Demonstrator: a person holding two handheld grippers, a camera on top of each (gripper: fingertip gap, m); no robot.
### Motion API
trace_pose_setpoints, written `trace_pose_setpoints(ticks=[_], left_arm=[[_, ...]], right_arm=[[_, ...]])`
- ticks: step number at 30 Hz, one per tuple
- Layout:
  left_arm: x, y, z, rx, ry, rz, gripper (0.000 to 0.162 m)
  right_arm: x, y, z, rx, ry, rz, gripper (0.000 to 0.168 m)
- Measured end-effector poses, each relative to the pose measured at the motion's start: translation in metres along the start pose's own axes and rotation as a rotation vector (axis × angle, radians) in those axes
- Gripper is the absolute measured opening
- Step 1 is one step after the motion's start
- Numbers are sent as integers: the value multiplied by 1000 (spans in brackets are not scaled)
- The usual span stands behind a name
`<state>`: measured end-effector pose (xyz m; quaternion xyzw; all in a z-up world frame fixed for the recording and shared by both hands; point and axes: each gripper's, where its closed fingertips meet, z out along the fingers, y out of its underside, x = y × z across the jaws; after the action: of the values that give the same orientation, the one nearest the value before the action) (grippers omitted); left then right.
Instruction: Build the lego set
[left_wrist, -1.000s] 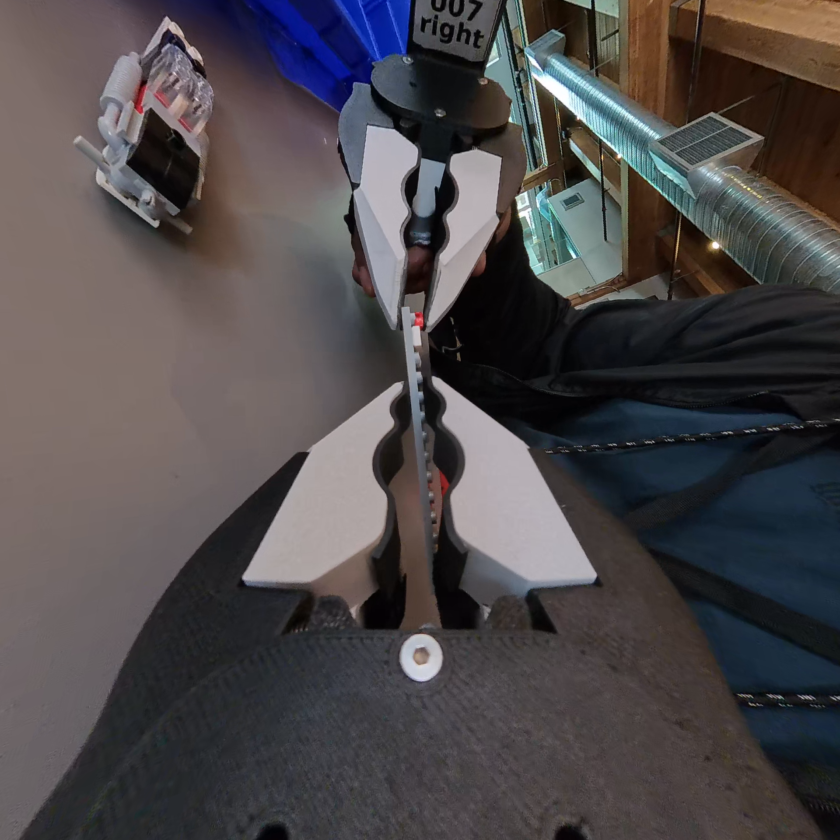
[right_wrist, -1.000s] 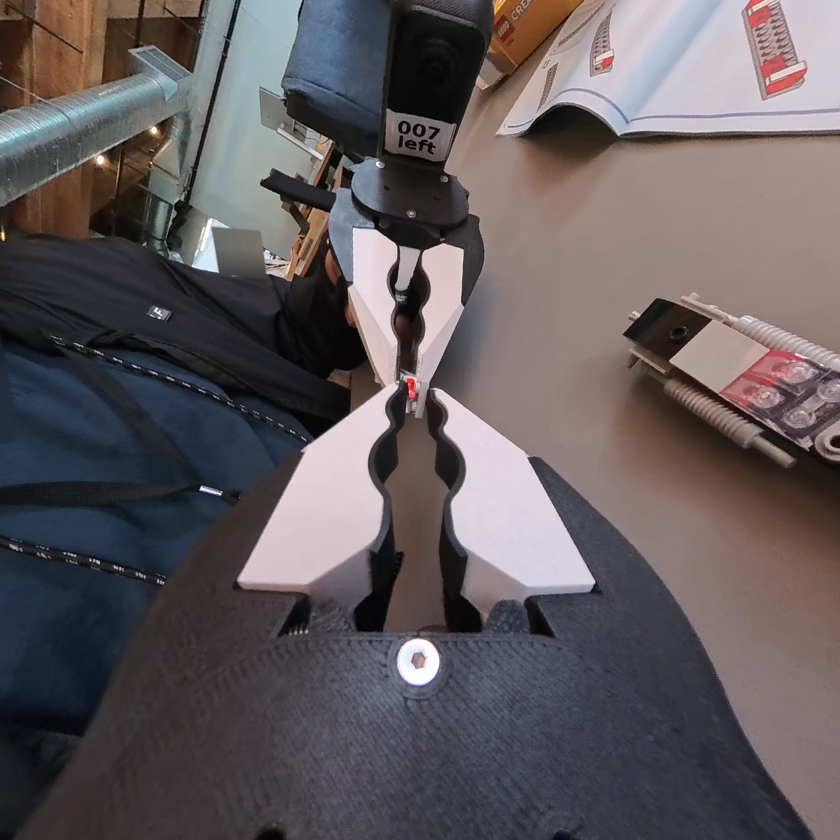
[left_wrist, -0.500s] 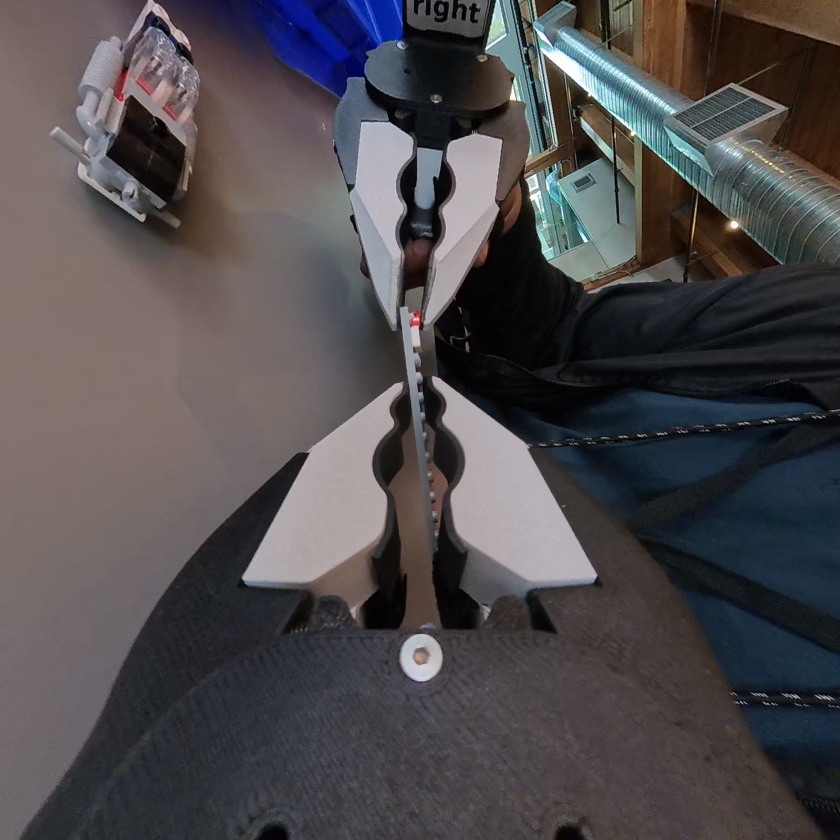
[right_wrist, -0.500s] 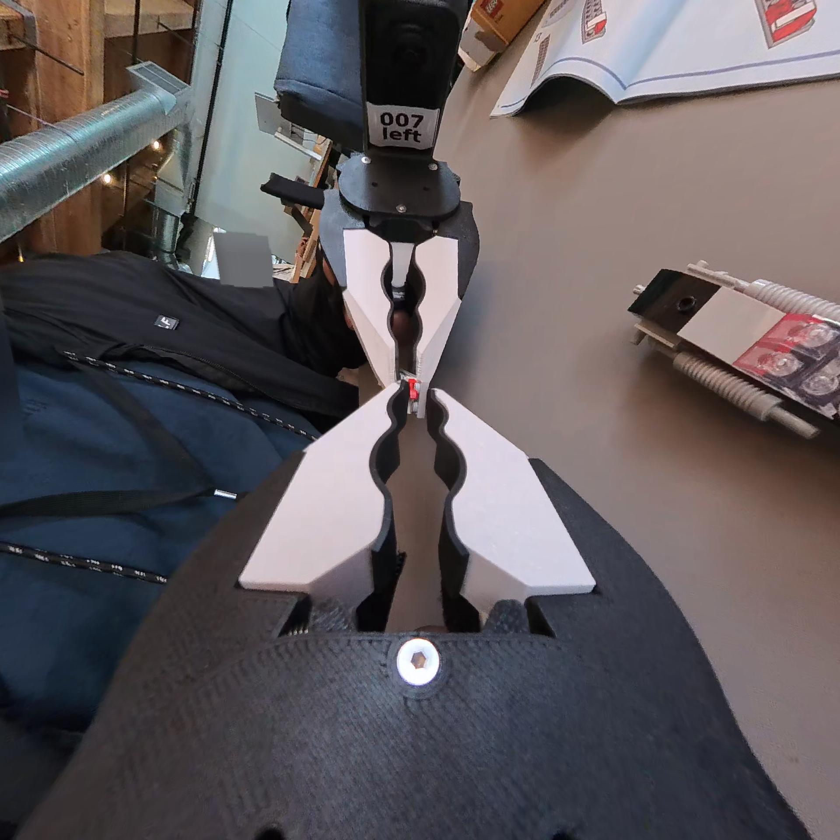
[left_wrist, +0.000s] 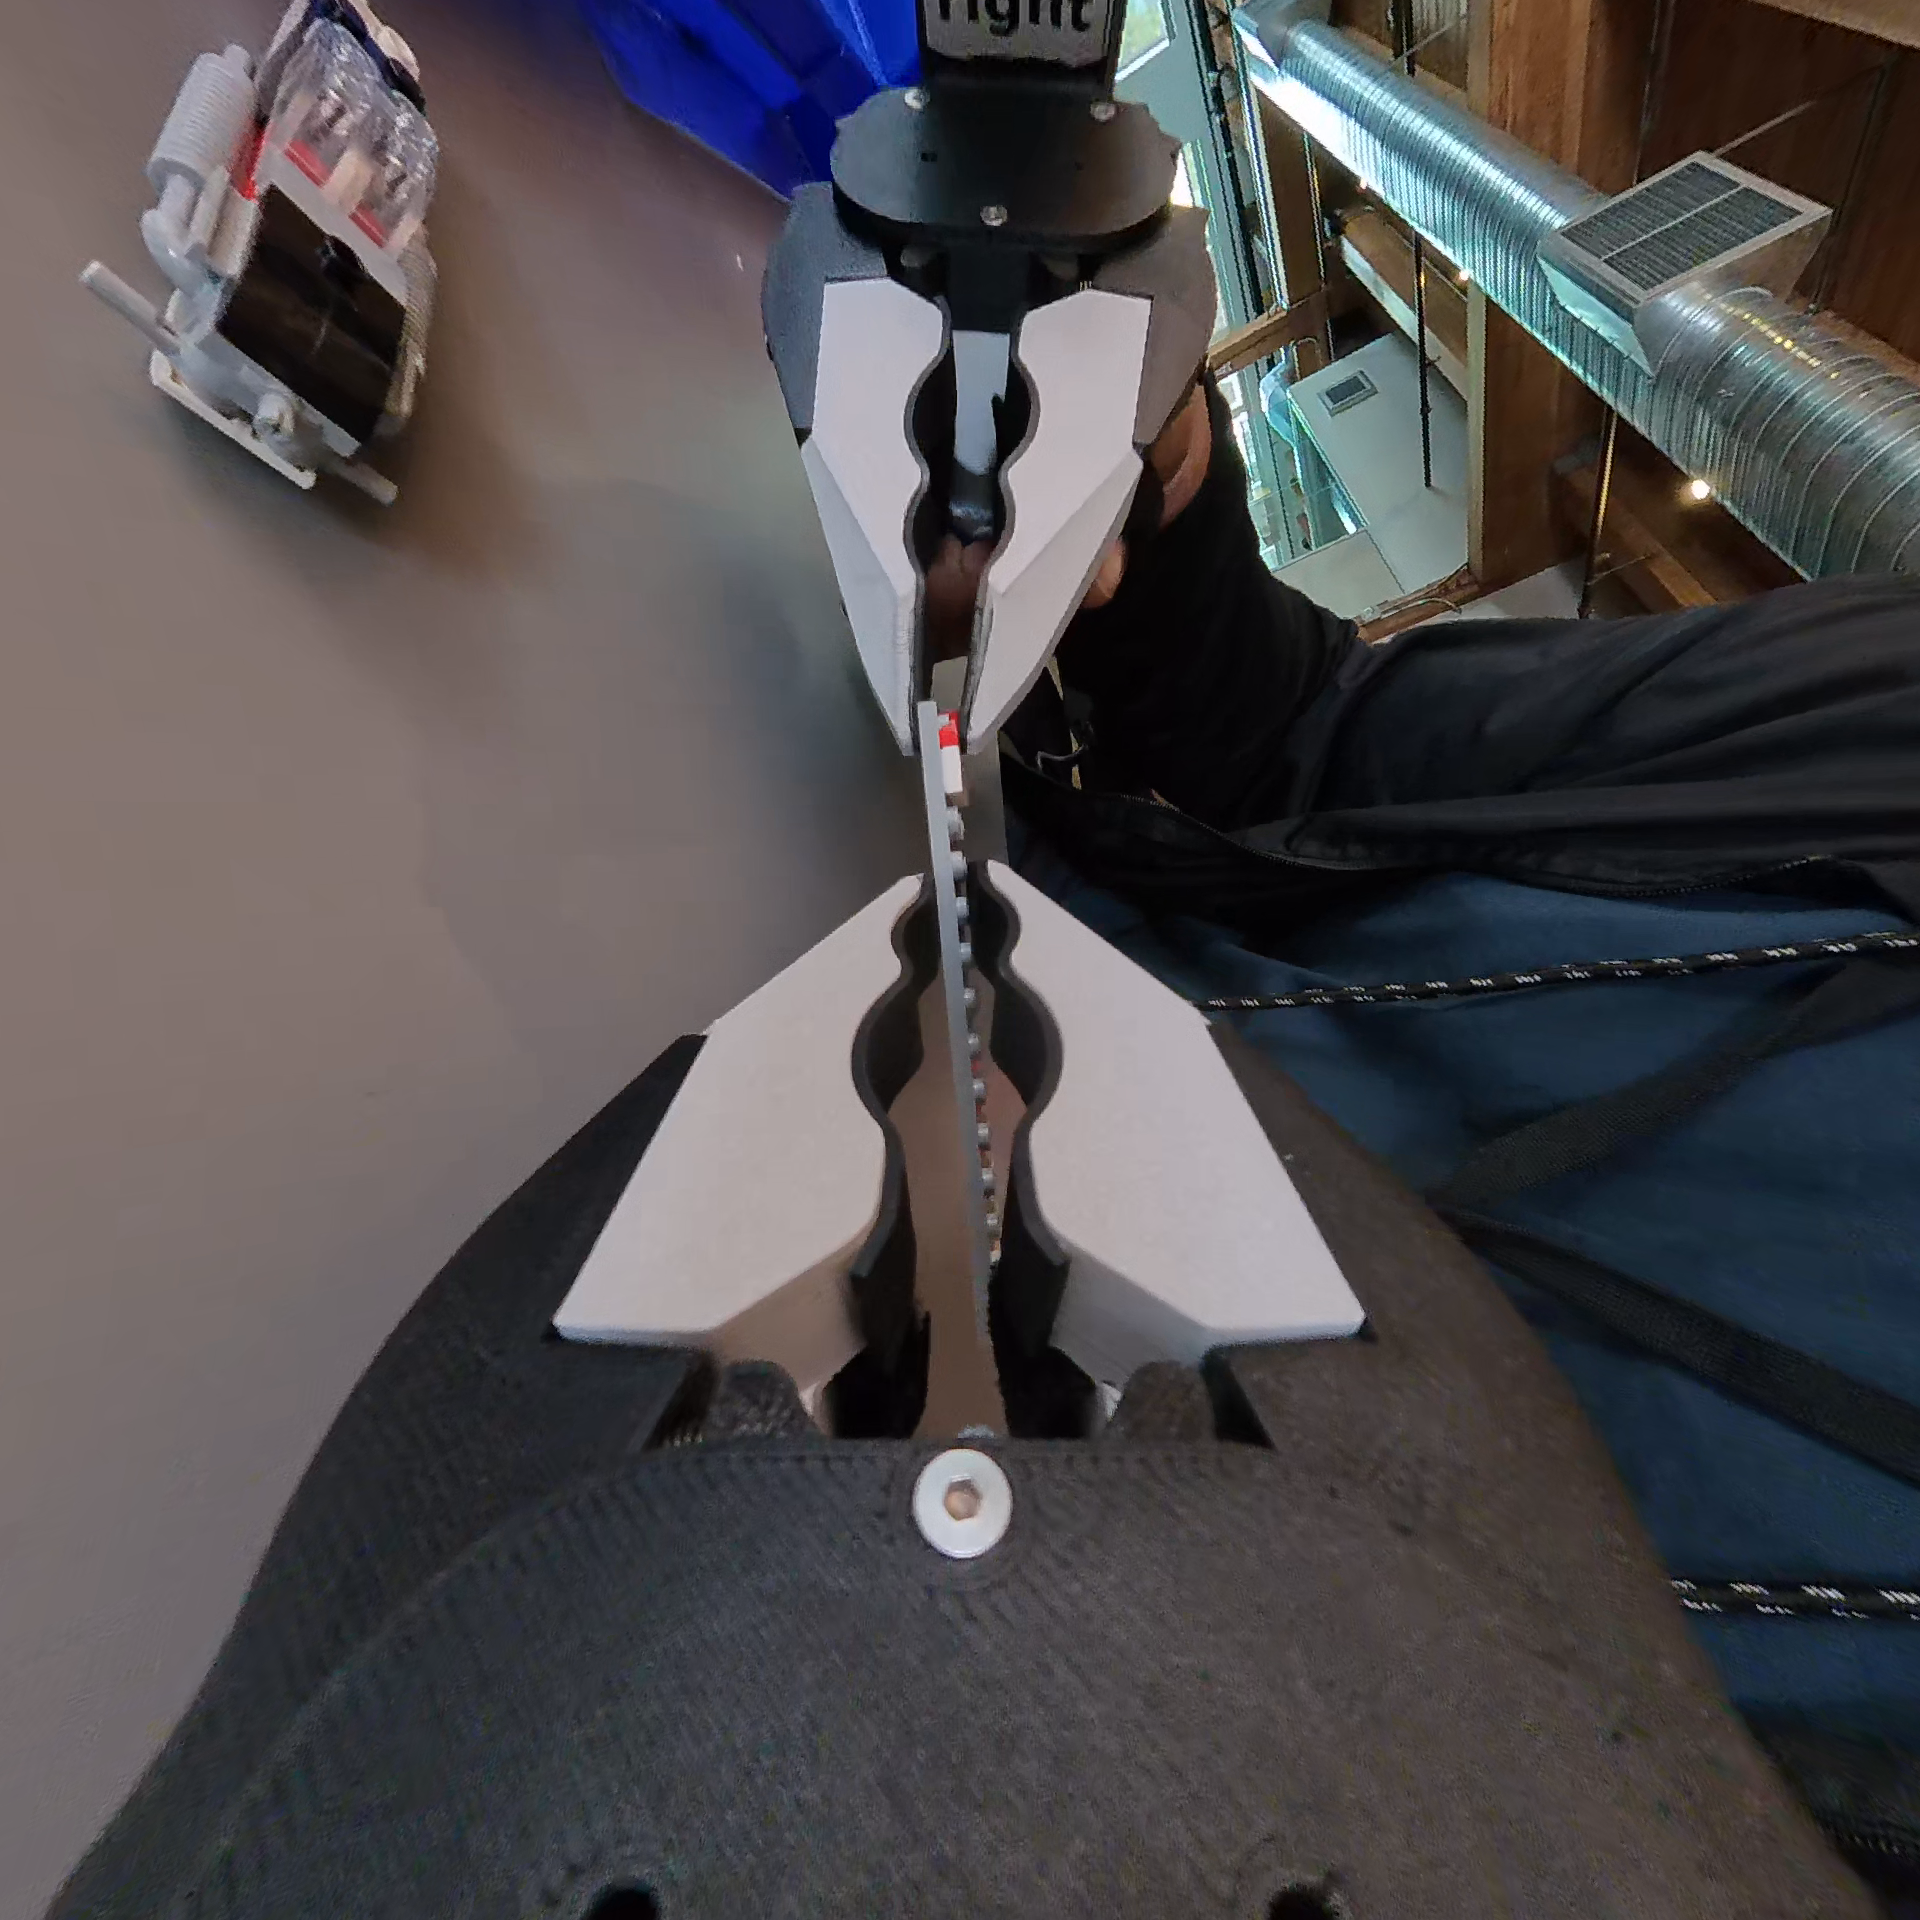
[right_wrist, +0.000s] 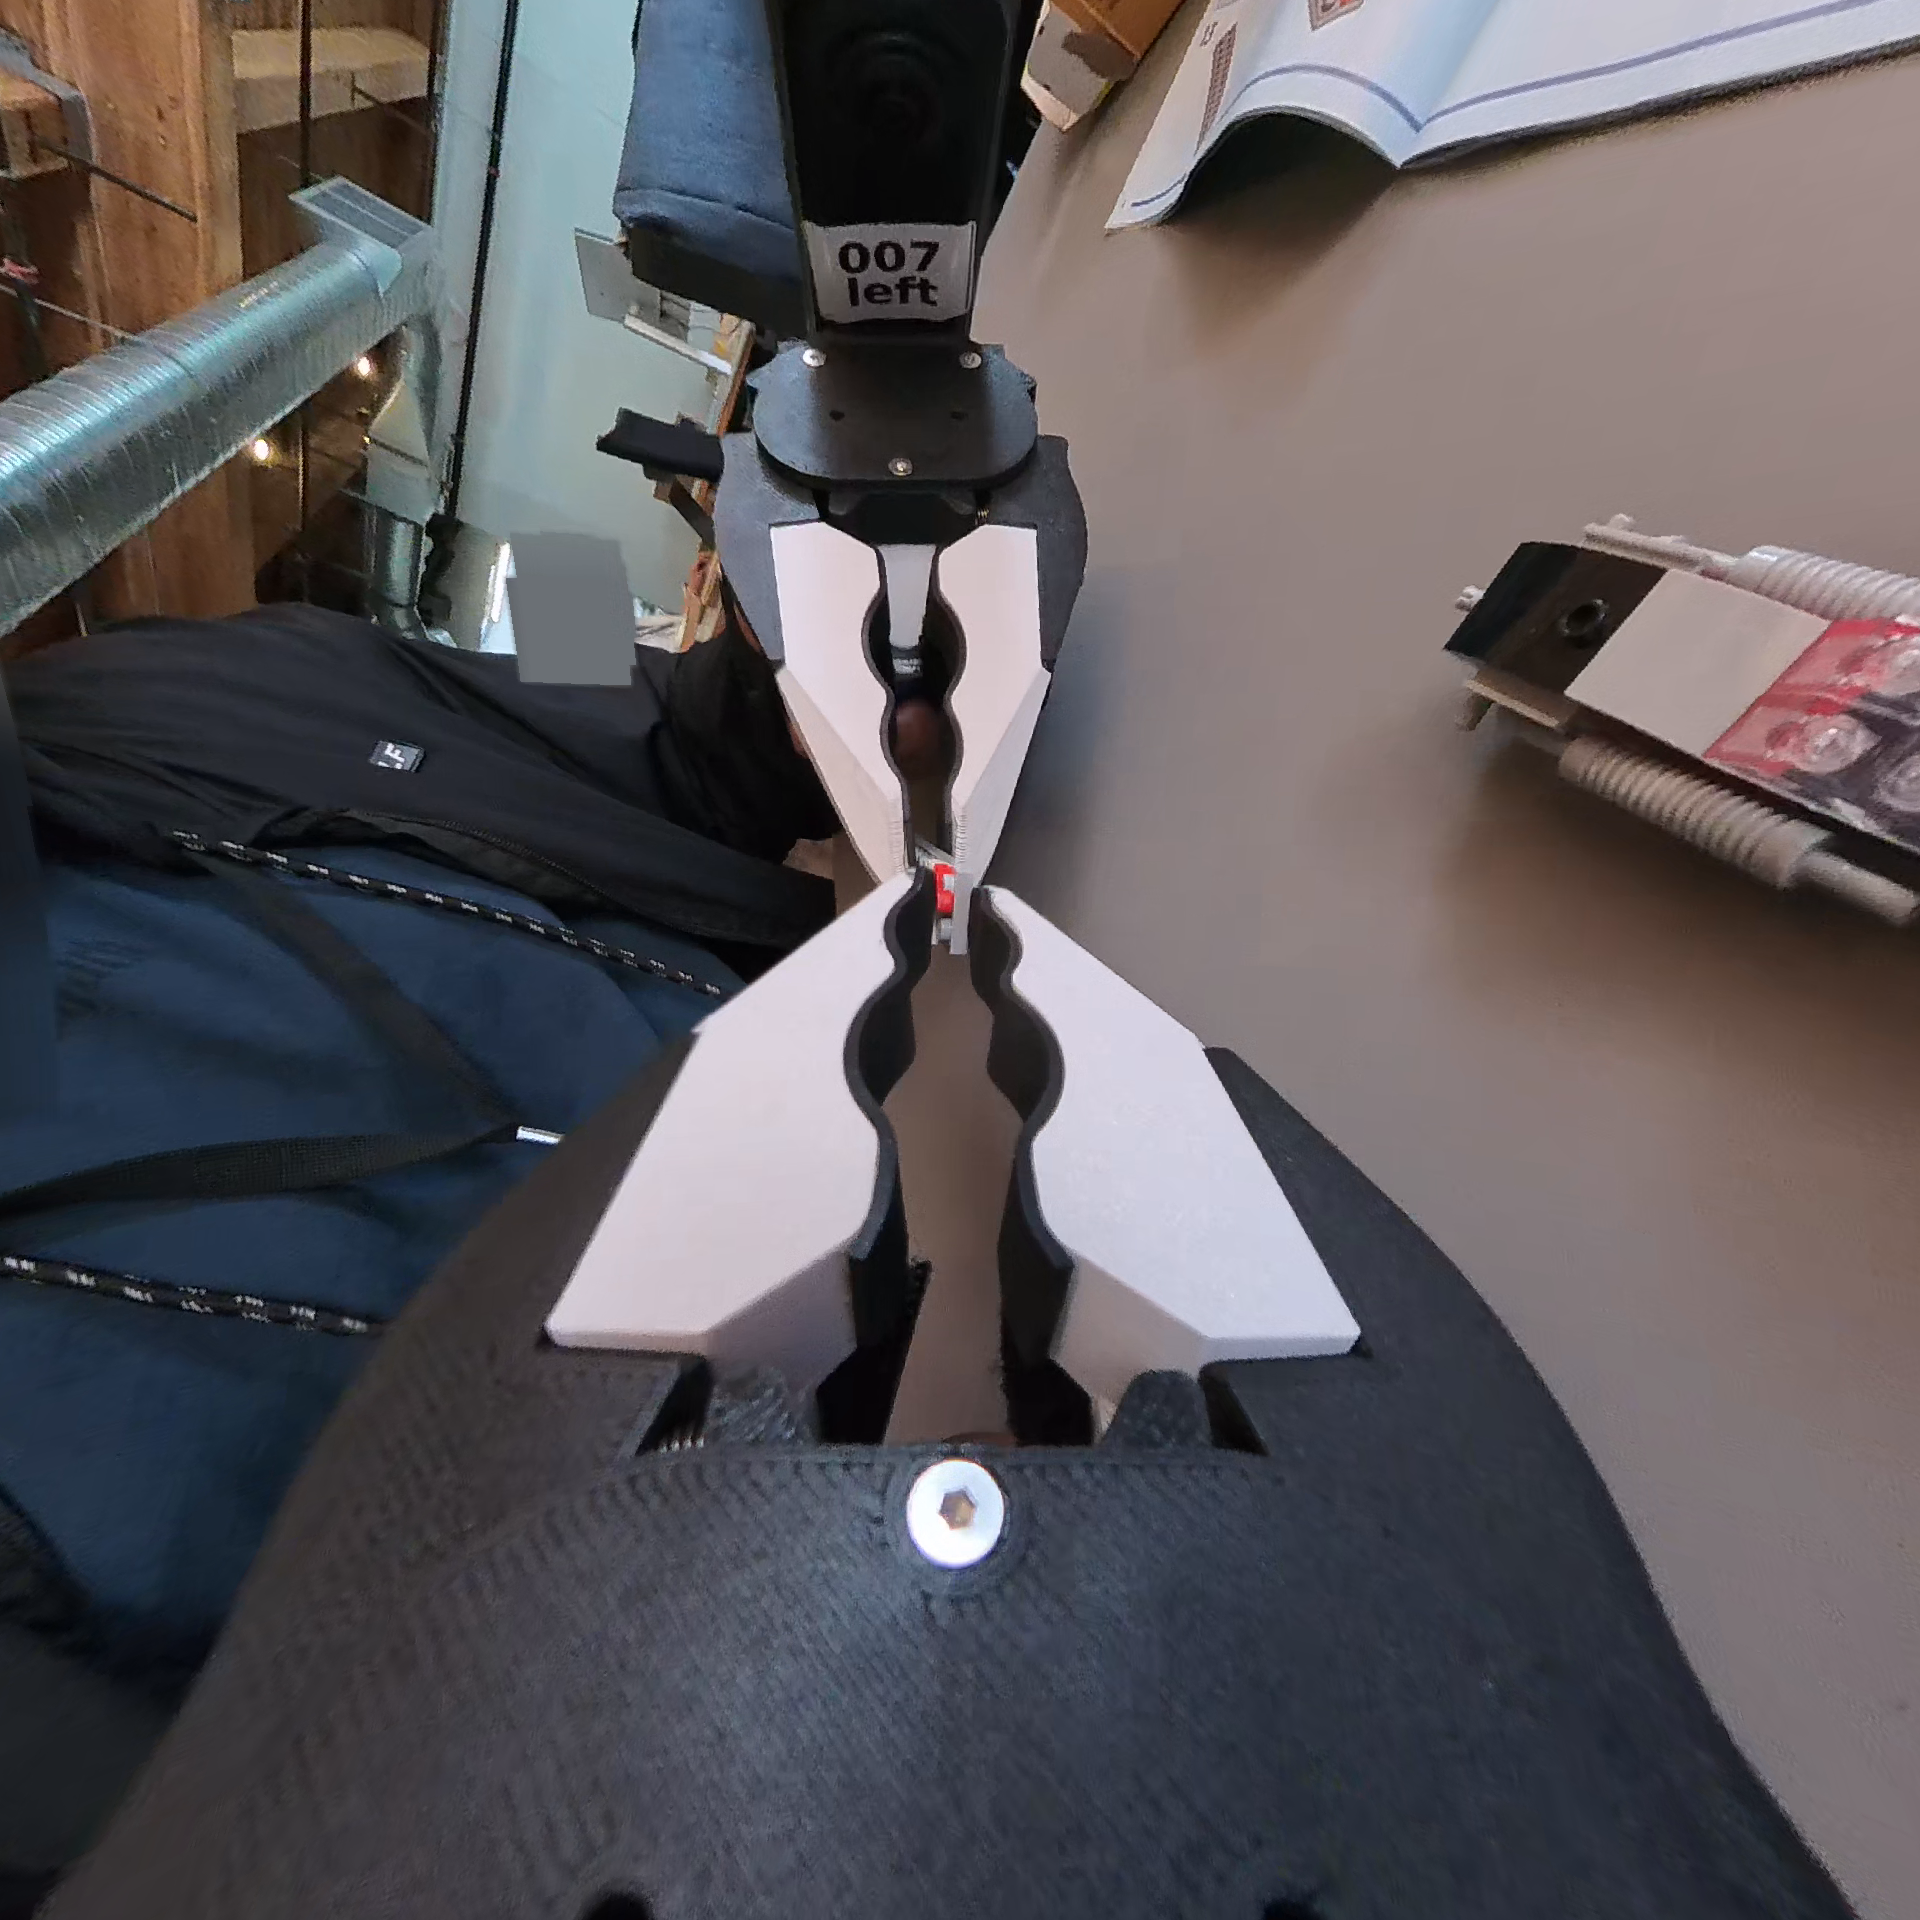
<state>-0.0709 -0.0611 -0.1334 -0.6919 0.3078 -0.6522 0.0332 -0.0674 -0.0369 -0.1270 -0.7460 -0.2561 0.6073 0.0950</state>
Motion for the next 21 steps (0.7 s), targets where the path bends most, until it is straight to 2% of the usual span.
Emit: trace_pose_setpoints(ticks=[4,6,9,17,21], left_arm=[[-2,-6,-4,37,-1,-25,5],[-4,-8,-5,52,-9,-33,5],[-4,-10,-6,63,-7,-38,5],[-3,-8,-4,54,-3,-28,6],[-3,-5,-2,35,-5,-28,6]], right_arm=[[1,-8,0,85,-1,-9,7],[0,-10,-3,122,1,-14,32],[0,-8,-10,160,60,-95,40],[-4,-3,-28,286,327,-495,42],[-12,6,-17,250,375,-706,57]])
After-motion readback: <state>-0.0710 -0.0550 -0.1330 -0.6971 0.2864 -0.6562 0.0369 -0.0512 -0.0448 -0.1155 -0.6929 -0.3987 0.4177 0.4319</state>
